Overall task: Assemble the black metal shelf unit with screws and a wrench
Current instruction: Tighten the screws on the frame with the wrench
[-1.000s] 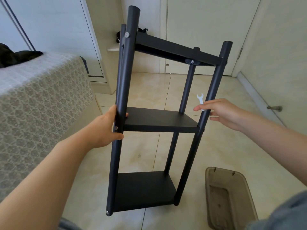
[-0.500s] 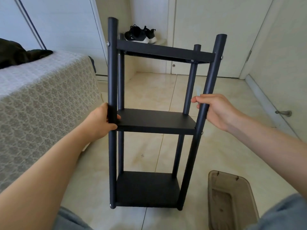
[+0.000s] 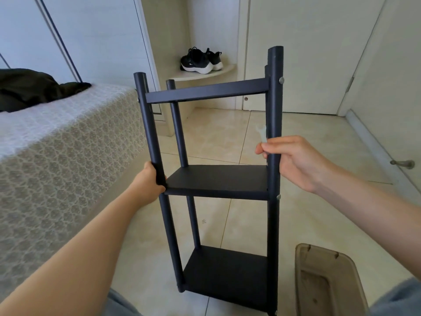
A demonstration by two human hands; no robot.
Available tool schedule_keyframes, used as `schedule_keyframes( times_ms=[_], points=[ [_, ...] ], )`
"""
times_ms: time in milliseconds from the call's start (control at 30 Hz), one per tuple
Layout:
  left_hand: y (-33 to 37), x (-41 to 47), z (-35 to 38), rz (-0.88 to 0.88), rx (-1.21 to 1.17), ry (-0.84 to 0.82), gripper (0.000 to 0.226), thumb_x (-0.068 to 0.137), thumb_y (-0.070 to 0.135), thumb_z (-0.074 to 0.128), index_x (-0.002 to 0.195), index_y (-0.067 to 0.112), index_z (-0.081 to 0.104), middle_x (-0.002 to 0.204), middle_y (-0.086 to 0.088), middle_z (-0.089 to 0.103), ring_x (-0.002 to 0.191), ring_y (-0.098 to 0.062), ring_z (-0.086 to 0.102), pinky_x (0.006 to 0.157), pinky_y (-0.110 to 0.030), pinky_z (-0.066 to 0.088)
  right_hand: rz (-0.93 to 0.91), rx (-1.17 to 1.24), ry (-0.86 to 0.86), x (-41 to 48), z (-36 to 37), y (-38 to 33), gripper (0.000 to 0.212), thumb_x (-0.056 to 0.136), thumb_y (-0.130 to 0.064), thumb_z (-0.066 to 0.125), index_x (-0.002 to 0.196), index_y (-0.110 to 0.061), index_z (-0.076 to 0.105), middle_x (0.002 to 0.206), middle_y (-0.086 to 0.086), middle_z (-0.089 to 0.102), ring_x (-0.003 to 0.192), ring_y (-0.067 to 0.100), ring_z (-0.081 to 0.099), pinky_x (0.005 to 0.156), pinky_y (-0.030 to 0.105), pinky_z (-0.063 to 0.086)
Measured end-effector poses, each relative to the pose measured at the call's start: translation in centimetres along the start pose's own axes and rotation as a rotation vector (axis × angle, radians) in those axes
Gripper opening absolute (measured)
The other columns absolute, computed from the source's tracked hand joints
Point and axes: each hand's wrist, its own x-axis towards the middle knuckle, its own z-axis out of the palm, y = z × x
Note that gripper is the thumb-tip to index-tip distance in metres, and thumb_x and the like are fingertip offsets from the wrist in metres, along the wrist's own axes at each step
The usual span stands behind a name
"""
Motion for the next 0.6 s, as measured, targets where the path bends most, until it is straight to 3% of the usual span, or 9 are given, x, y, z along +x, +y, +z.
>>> schedule_keyframes(
  times_ms=[100, 167, 267, 333, 400, 433, 600],
  points=[
    [1.4, -0.3, -0.1, -0.010, 0.054, 0.126, 0.057, 0.093, 0.001, 0.063, 0.141, -0.001, 0.032, 0.126, -0.026, 0.054, 0.097, -0.030, 0.051, 0.076, -0.035, 0.044, -0.014, 0.019, -0.005, -0.2, 0.8, -0.3, 0.031, 0.090, -0.012, 0.062, 0.065, -0.019, 0.079, 0.081, -0.017, 0.072, 0.122, 0.013, 0.045, 0.118, 0.051, 0.008],
    [2.9, -1.0, 0.0, -0.034, 0.050, 0.176, 0.062, 0.094, 0.003, 0.060, 0.146, -0.004, 0.027, 0.132, -0.027, 0.049, 0.105, -0.033, 0.051, 0.076, -0.037, 0.046, -0.027, 0.030, -0.031, -0.3, 1.6, -0.5, 0.029, 0.091, -0.013, 0.062, 0.068, -0.020, 0.079, 0.080, -0.019, 0.072, 0.120, 0.009, 0.046, 0.115, 0.048, 0.009],
    [5.5, -3.6, 1.2, 0.016, 0.062, 0.090, 0.077, 0.092, 0.020, 0.069, 0.151, 0.003, 0.023, 0.149, -0.021, 0.037, 0.132, -0.037, 0.044, 0.102, -0.046, 0.048, -0.043, 0.018, -0.106, -0.3, 2.8, -0.9, 0.029, 0.092, -0.012, 0.061, 0.071, -0.020, 0.080, 0.090, -0.019, 0.074, 0.105, -0.014, 0.050, 0.105, 0.036, 0.013],
    [6.8, -6.0, 2.6, 0.159, 0.050, -0.116, 0.089, 0.089, 0.042, 0.072, 0.158, 0.018, 0.020, 0.162, -0.008, 0.023, 0.150, -0.033, 0.021, 0.117, -0.047, 0.029, -0.052, -0.013, -0.160, -0.3, 3.8, -1.2, 0.028, 0.092, -0.012, 0.061, 0.073, -0.021, 0.080, 0.101, -0.016, 0.074, 0.094, -0.026, 0.050, 0.102, 0.032, 0.014],
    [7.8, -7.6, 4.2, 0.299, 0.123, -0.317, 0.092, 0.088, 0.064, 0.062, 0.160, 0.030, 0.016, 0.169, 0.004, 0.004, 0.154, -0.027, -0.012, 0.123, -0.050, 0.006, -0.070, -0.057, -0.202, -0.3, 4.8, -1.6, 0.027, 0.093, -0.013, 0.061, 0.077, -0.023, 0.081, 0.107, -0.019, 0.071, 0.101, -0.025, 0.048, 0.103, 0.027, 0.018],
    [7.9, -7.8, 5.0, 0.346, 0.180, -0.345, 0.093, 0.086, 0.071, 0.056, 0.160, 0.031, 0.015, 0.169, 0.006, 0.000, 0.153, -0.026, -0.020, 0.123, -0.051, -0.003, -0.087, -0.078, -0.218, -0.3, 5.2, -1.7, 0.027, 0.093, -0.014, 0.061, 0.079, -0.024, 0.081, 0.105, -0.023, 0.070, 0.104, -0.024, 0.047, 0.103, 0.025, 0.021],
    [7.2, -8.0, 6.9, 0.401, 0.206, -0.200, 0.103, 0.074, 0.083, 0.056, 0.158, 0.035, 0.019, 0.167, 0.009, 0.014, 0.154, -0.027, -0.017, 0.121, -0.054, -0.012, -0.130, -0.089, -0.256, -0.2, 7.1, -1.9, 0.024, 0.095, -0.015, 0.061, 0.085, -0.023, 0.080, 0.112, -0.018, 0.069, 0.127, -0.005, 0.046, 0.106, 0.026, 0.026]
  ],
)
